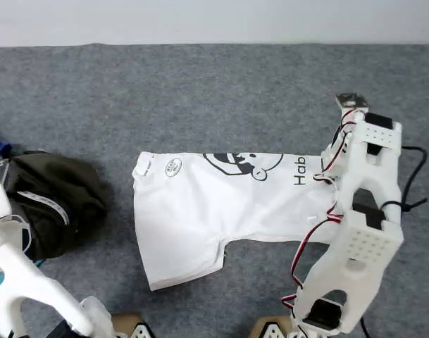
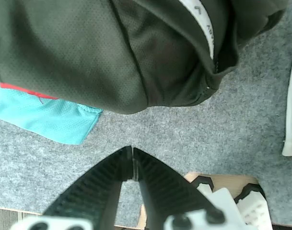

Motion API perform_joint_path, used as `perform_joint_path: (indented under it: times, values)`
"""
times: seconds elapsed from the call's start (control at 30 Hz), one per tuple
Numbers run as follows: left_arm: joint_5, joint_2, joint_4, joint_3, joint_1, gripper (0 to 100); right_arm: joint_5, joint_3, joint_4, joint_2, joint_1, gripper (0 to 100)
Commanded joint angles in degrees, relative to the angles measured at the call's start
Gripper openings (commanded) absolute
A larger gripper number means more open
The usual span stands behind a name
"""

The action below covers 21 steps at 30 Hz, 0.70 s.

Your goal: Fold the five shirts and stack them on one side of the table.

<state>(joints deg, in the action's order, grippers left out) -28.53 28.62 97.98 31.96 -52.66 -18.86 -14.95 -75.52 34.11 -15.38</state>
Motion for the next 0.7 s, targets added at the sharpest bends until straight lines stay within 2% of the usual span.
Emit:
perform_joint_path:
  times: [0.0, 0.17, 0.67]
  values:
    - [0.53, 1.14, -0.79, -0.13, 0.44, 1, -0.53, -4.84, 0.31, -0.31, -0.22, 9.3]
    - [0.53, 1.14, -0.88, -0.04, 0.44, 1, -0.62, -6.42, 0.13, -1.98, 0.57, 1.0]
    - [0.53, 1.49, -3.34, 4.70, 0.44, 1, -3.43, -12.13, 1.63, -0.13, 0.57, 1.5]
